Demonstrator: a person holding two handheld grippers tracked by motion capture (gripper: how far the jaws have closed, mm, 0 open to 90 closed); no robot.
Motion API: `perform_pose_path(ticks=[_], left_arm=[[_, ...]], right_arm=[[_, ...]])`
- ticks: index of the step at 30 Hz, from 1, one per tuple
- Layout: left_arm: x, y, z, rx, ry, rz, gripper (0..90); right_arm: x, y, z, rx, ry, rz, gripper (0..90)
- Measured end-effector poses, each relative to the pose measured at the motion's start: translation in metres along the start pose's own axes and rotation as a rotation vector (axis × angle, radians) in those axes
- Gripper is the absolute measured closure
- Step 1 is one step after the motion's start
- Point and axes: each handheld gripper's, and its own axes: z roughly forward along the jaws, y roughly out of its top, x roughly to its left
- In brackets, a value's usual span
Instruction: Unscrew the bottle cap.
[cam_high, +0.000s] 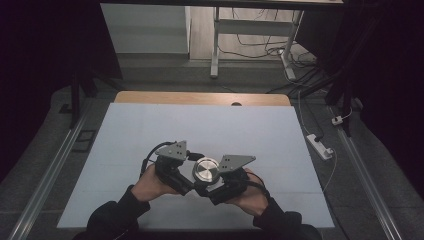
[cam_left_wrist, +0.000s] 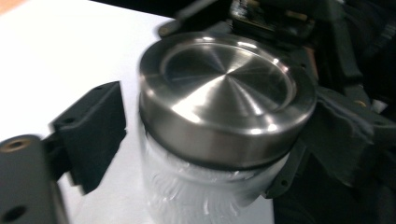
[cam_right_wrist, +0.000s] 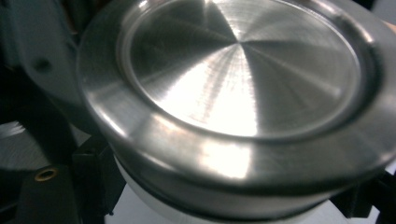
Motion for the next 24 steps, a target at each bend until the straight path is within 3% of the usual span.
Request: perform_pose_path(ticks=[4,9,11,18,22,24], left_arm=[[-0.004,0.002,0.0,0.019,0.031,0.022,16.6],[-0.012,0.008,0.003,-0.007,0.144,-0.007,18.7],[-0.013,0.01,0.003,-0.012,0.161,-0.009,18.7],[-0.02,0.011,0.01,-0.038,0.285,-0.078,18.8],[-0.024,0.011,0.017,-0.053,0.374,-0.127,18.8],[-0.023,0.012,0.018,-0.048,0.371,-0.12,18.3]], right_arm=[[0.003,0.0,0.003,0.011,0.002,-0.02,15.0],[-0.001,0.0,0.003,0.003,-0.03,0.018,15.0],[-0.002,0.001,0.001,-0.003,-0.039,0.025,15.0],[-0.005,0.001,0.001,-0.01,-0.103,0.057,15.0],[-0.005,0.001,0.003,-0.015,-0.152,0.104,15.0],[-0.005,0.0,0.004,-0.019,-0.181,0.111,15.0]])
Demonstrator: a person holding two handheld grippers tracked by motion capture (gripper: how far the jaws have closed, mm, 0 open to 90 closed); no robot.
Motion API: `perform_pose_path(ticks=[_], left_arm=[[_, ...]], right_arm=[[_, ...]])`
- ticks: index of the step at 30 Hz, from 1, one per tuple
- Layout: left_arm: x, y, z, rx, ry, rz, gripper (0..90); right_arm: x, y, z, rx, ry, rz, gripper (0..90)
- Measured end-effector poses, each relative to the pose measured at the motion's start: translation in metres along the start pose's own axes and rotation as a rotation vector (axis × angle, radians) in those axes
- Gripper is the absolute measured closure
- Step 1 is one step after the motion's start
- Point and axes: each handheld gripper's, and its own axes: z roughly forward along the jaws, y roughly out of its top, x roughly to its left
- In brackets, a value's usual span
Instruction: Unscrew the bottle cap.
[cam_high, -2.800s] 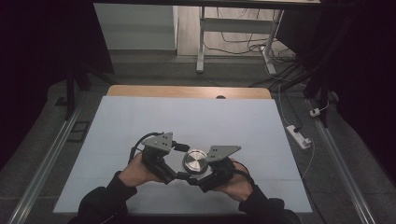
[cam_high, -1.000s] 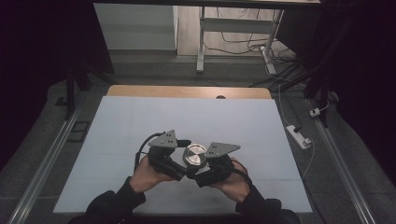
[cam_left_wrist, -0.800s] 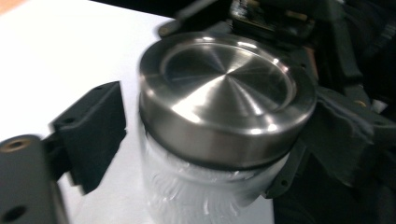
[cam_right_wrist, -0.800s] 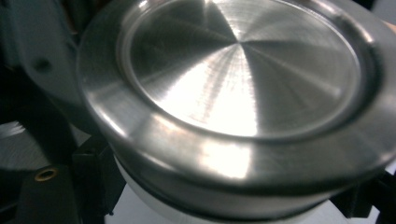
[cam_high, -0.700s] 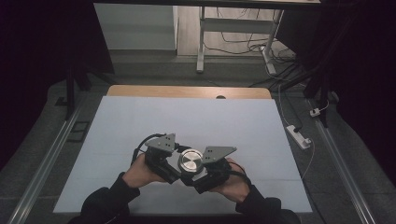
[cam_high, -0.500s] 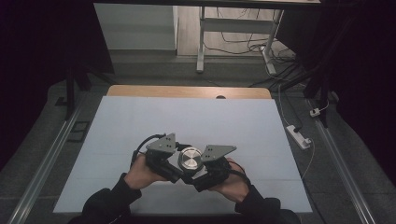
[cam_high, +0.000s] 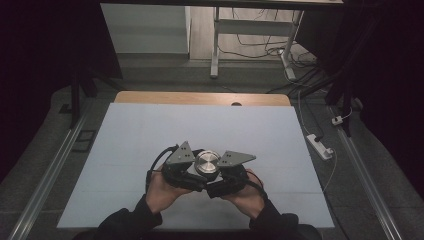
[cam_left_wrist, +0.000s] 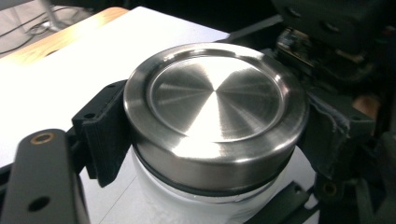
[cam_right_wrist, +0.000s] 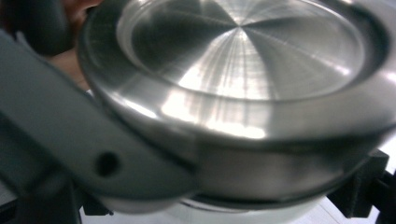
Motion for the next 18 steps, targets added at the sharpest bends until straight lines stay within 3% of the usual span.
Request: perform_pose_path(ticks=[1,3,5,6,8,9,11,12,15,18], left_arm=[[0.002,0.001,-0.001,0.0,-0.025,0.002,18.0],[0.01,0.001,-0.006,-0.023,-0.121,-0.009,14.7],[0.017,0.002,-0.012,-0.03,-0.165,0.019,8.6],[0.02,0.002,-0.015,-0.027,-0.213,0.038,8.4],[0.026,0.002,-0.02,-0.014,-0.257,0.069,7.0],[0.029,0.002,-0.022,-0.001,-0.309,0.088,9.0],[0.034,0.001,-0.024,0.021,-0.364,0.118,9.9],[0.036,-0.001,-0.025,0.029,-0.411,0.132,11.7],[0.036,-0.003,-0.025,0.047,-0.482,0.171,15.8],[0.032,-0.004,-0.025,0.054,-0.479,0.206,18.9]], right_arm=[[0.0,0.0,0.0,-0.002,-0.002,0.0,15.0],[0.0,-0.001,-0.002,-0.01,0.007,-0.011,15.0],[-0.001,-0.001,-0.004,-0.015,0.033,-0.019,15.0],[-0.002,0.0,-0.005,-0.019,0.056,-0.021,15.0],[-0.002,0.0,-0.007,-0.026,0.097,-0.033,15.0],[-0.003,0.001,-0.007,-0.021,0.131,-0.046,15.0],[0.0,0.002,-0.008,-0.015,0.191,-0.083,15.0],[0.002,0.003,-0.008,-0.011,0.214,-0.101,15.0],[0.008,0.004,-0.006,0.001,0.284,-0.141,15.0],[0.012,0.003,-0.005,0.014,0.315,-0.16,15.0]])
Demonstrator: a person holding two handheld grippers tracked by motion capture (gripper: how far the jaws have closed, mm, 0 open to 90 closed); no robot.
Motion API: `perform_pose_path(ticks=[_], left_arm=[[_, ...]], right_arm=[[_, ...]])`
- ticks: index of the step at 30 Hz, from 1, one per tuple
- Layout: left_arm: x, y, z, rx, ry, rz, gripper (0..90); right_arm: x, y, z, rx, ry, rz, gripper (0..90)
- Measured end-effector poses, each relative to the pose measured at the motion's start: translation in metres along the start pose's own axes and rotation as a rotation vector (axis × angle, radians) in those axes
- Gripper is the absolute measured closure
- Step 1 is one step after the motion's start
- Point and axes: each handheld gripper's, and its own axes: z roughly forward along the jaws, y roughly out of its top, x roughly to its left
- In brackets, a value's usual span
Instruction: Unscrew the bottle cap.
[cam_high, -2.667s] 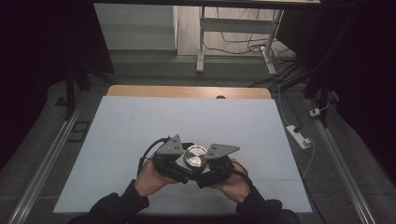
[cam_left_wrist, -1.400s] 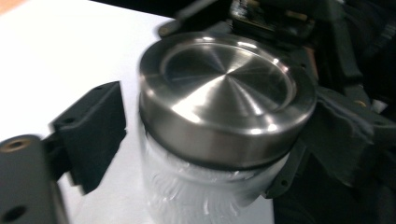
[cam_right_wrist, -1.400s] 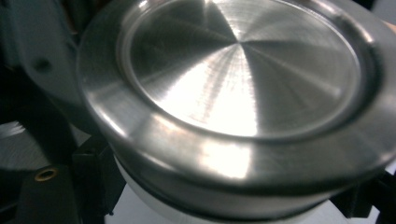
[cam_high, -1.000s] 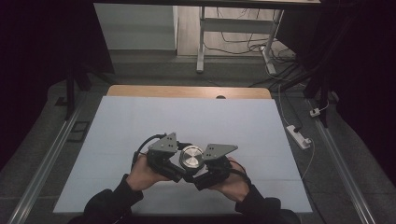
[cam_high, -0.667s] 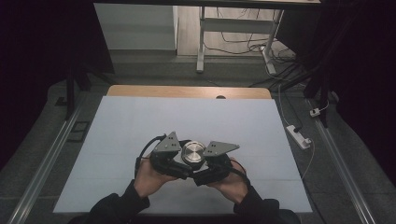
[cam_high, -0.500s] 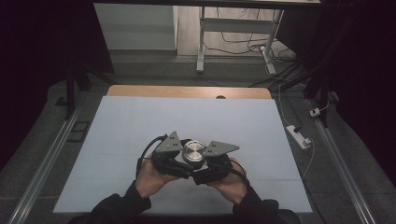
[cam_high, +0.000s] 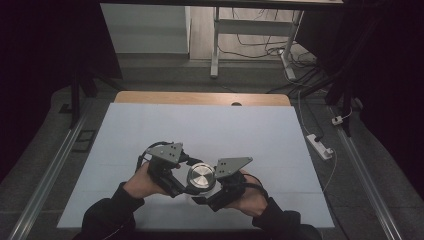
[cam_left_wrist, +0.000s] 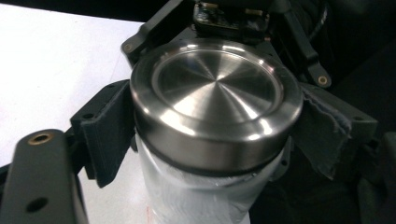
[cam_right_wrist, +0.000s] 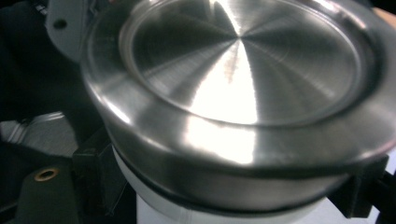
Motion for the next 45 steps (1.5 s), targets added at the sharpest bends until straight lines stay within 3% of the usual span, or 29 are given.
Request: perform_pose_path(ticks=[5,10,11,12,14,16,18,20,21,23,26,28,30,33,41,45], left_arm=[[-0.006,0.005,0.007,-0.013,0.169,-0.081,19.2],[-0.018,0.012,0.026,-0.056,0.427,-0.176,19.1],[-0.02,0.012,0.029,-0.063,0.457,-0.182,18.9],[-0.019,0.013,0.03,-0.071,0.458,-0.186,18.7],[-0.013,0.013,0.026,-0.088,0.37,-0.204,11.7],[-0.008,0.011,0.017,-0.103,0.308,-0.191,7.7],[-0.003,0.008,0.007,-0.098,0.259,-0.162,7.1],[0.001,0.004,0.0,-0.073,0.189,-0.113,9.3],[0.003,0.002,-0.003,-0.063,0.179,-0.101,9.3],[0.005,-0.002,-0.006,-0.049,0.099,-0.056,12.3],[0.003,-0.003,-0.004,-0.02,0.042,-0.004,14.9],[0.0,-0.001,-0.001,0.0,0.052,0.022,17.9],[-0.002,0.0,0.001,0.002,0.055,0.018,18.6],[-0.003,0.002,0.005,-0.002,0.101,-0.009,19.1],[-0.011,0.008,0.023,-0.055,0.35,-0.162,19.6],[-0.014,0.01,0.029,-0.069,0.424,-0.184,19.6]], right_arm=[[-0.005,-0.001,-0.001,-0.004,-0.07,0.047,15.0],[-0.012,-0.003,-0.004,-0.023,-0.219,0.136,15.0],[-0.012,-0.003,-0.004,-0.022,-0.255,0.146,15.0],[-0.012,-0.003,-0.004,-0.022,-0.282,0.146,15.0],[-0.012,-0.005,-0.004,-0.029,-0.311,0.142,15.0],[-0.012,-0.005,-0.005,-0.026,-0.299,0.134,15.0],[-0.014,-0.006,-0.006,-0.029,-0.262,0.121,15.0],[-0.015,-0.005,-0.007,-0.028,-0.195,0.108,15.0],[-0.014,-0.005,-0.006,-0.028,-0.166,0.1,15.0],[-0.012,-0.003,-0.005,-0.016,-0.107,0.063,15.0],[-0.006,-0.001,-0.002,-0.007,-0.06,0.038,15.0],[-0.004,-0.001,0.001,-0.004,-0.038,0.028,15.0],[-0.002,-0.001,0.002,0.004,-0.035,0.027,15.0],[-0.002,-0.001,0.003,0.003,-0.048,0.037,15.0],[-0.012,-0.005,-0.001,-0.012,-0.195,0.127,15.0],[-0.014,-0.006,0.0,-0.024,-0.245,0.172,15.0]])
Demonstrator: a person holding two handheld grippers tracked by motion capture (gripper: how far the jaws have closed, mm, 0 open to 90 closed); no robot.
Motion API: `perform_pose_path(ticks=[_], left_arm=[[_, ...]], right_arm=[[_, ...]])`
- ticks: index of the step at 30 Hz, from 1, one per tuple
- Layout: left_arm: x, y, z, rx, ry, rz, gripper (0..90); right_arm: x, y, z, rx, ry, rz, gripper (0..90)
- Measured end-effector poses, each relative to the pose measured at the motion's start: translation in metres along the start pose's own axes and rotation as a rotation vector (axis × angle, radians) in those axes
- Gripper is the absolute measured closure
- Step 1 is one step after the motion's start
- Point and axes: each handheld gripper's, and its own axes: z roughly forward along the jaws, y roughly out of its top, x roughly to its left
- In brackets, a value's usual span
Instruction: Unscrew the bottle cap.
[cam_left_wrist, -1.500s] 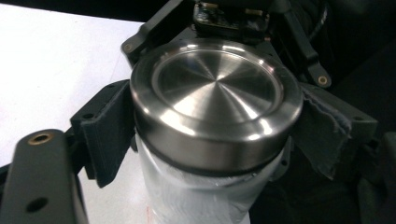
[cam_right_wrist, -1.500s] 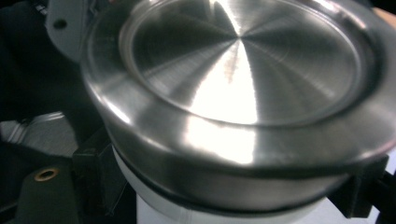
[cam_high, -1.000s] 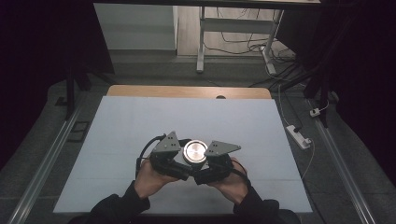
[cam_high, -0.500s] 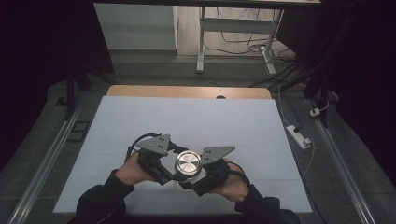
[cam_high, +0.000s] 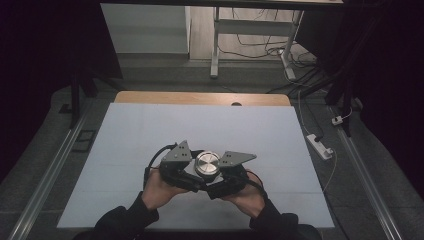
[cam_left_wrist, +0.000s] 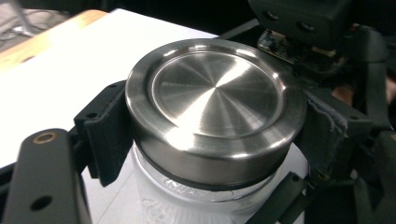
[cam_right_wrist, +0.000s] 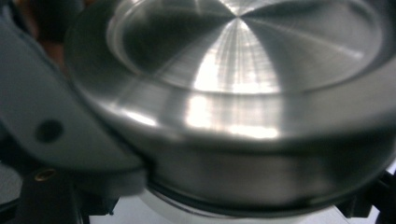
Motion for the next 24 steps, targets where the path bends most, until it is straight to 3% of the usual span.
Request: perform_pose_path(ticks=[5,9,24], left_arm=[[-0.001,0.003,-0.004,-0.023,-0.002,-0.025,19.7],[-0.002,0.005,-0.009,-0.031,0.01,-0.005,19.6],[0.006,0.007,-0.032,-0.02,-0.02,0.025,19.5]], right_arm=[[0.0,-0.001,0.002,0.004,-0.021,0.003,15.0],[0.002,-0.001,0.004,0.006,-0.019,-0.003,15.0],[-0.008,0.0,-0.001,0.0,0.003,-0.022,15.0]])
